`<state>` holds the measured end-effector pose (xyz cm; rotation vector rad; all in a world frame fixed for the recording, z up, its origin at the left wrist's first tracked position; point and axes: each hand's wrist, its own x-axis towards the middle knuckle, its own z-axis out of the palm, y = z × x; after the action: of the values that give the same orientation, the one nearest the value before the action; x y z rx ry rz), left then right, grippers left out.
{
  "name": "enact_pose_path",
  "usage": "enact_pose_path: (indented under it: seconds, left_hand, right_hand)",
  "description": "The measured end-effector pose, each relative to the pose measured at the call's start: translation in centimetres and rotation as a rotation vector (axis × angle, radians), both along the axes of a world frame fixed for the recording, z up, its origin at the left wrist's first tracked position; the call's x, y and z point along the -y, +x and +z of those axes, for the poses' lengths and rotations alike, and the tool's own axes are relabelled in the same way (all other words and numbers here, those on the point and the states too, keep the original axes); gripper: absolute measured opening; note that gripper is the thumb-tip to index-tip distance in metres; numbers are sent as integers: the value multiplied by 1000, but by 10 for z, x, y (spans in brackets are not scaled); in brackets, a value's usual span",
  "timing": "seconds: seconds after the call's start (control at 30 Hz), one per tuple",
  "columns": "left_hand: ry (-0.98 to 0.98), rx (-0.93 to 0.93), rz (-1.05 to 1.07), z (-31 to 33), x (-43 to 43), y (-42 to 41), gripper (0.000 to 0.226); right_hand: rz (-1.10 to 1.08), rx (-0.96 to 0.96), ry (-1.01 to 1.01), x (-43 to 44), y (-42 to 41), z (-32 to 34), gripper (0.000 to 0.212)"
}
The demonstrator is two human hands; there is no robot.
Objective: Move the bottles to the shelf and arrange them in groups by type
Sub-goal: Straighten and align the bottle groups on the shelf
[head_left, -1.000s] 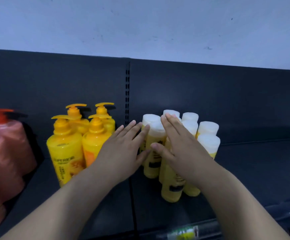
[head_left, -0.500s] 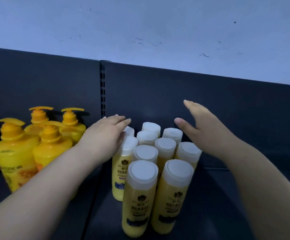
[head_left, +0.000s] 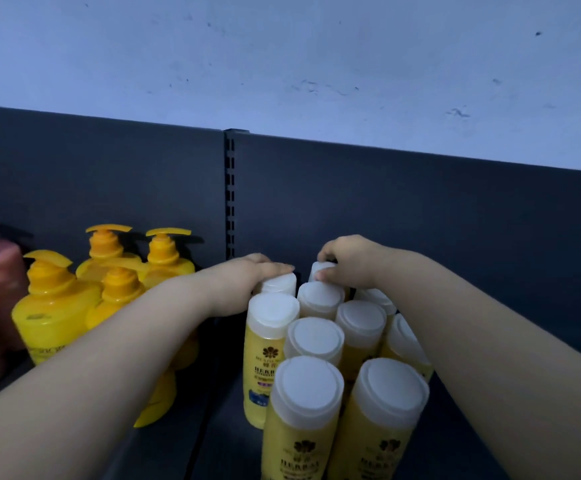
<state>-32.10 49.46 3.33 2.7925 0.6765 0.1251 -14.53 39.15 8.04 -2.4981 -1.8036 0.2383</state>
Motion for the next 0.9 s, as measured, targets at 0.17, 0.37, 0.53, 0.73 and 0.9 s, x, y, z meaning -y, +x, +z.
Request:
enact_pose_path:
  seconds: [0.17, 0.37, 0.53, 0.73, 0.9]
  left_hand:
    - [-54, 64, 54, -10, -13, 11, 68]
    - [-65, 203, 30, -18, -24, 20, 67]
    - [35, 211, 42, -17, -32, 19, 68]
    - [35, 237, 42, -18, -31, 17, 67]
    - [175, 211, 90, -1, -20, 8, 55]
  right_hand:
    - [8, -53, -33, -2, 8, 2, 46]
    - [95, 23, -131, -3, 15, 7, 57]
    - [137, 102, -133, -7, 18, -4, 61]
    - [195, 104, 14, -11, 18, -12, 54]
    - [232, 173, 198, -1, 27, -6, 18]
